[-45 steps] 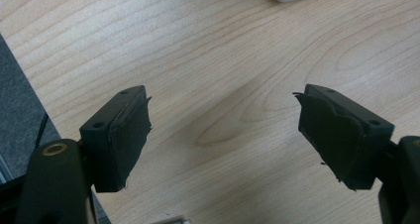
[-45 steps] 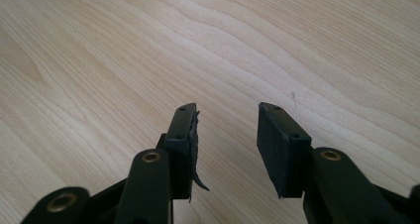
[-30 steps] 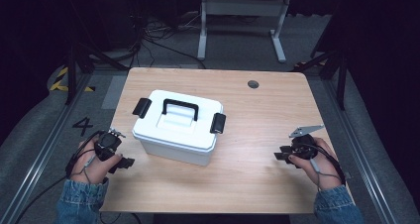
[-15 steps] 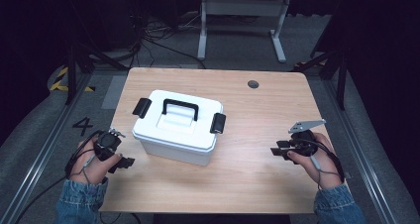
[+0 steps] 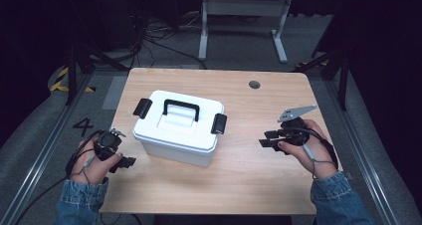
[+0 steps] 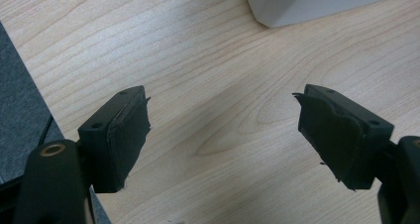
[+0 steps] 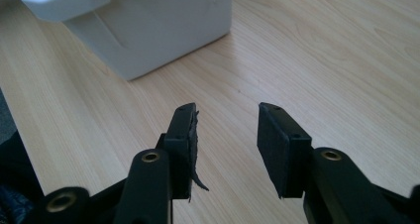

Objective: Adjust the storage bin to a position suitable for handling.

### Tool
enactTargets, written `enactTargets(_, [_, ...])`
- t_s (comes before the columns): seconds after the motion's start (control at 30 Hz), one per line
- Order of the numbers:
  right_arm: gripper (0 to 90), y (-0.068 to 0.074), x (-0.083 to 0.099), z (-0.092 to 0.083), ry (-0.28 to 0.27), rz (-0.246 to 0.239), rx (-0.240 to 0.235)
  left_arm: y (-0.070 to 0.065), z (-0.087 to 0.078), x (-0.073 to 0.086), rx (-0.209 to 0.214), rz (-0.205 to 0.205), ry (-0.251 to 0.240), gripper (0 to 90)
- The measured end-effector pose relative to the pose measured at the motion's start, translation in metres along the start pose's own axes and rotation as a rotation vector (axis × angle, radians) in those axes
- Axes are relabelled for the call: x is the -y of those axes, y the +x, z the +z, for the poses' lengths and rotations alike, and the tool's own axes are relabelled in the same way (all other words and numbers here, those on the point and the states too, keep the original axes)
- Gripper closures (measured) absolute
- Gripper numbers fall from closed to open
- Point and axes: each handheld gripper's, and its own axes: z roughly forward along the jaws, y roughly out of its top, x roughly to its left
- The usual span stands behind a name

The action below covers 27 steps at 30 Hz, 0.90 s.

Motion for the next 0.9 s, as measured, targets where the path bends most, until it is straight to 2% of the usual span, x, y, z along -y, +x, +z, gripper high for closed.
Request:
enactTargets(0.47, [61.3, 0.017, -0.057, 0.001, -0.001, -0.075, -0.021, 0.000, 0.000, -0.002, 0.001, 0.008, -0.009, 20.5])
enactTargets(0.9, [59.4, 0.033, -0.102, 0.010, -0.022, -0.117, -0.050, 0.000, 0.001, -0.001, 0.009, 0.006, 0.005, 19.7])
